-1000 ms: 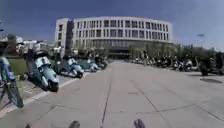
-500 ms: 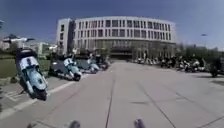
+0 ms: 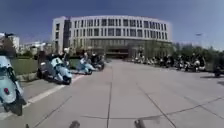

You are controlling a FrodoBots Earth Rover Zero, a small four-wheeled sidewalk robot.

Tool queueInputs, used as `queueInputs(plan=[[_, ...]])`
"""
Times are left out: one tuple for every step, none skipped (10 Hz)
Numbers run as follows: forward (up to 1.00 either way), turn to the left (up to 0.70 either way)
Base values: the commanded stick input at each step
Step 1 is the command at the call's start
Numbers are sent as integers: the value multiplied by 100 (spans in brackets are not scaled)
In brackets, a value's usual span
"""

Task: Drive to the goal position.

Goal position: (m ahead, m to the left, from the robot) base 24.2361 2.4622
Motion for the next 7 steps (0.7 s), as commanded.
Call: queueInputs(plan=[[85, 0], [85, 0], [85, 0], [85, 0], [85, 0], [85, 0], [85, 0]])
